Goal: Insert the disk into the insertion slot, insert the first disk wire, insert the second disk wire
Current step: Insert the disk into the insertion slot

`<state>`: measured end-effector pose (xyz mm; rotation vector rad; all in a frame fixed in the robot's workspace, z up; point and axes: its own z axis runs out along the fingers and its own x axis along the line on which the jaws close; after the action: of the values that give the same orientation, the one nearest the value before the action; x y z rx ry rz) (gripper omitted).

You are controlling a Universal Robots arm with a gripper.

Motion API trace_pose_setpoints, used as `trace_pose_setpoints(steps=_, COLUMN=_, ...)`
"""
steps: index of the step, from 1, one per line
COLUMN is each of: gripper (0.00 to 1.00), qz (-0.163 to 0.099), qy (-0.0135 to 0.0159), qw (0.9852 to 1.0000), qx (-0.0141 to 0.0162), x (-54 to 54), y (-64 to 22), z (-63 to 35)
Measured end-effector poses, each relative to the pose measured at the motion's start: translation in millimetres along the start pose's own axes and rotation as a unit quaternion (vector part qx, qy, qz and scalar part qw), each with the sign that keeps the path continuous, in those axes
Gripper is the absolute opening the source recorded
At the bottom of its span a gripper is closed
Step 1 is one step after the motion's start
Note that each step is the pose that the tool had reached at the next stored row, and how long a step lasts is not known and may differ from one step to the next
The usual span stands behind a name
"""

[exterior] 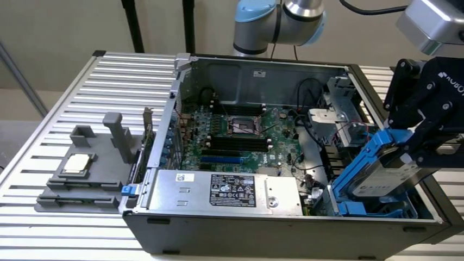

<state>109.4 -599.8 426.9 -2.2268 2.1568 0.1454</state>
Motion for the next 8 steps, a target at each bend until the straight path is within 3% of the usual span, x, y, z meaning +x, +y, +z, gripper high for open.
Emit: trace_pose_setpoints(steps=8, gripper=0.32, qz=0.0, qy=-0.0001, qw=1.0, qx=0.0, x=0.0, y=-0.2, z=3.7)
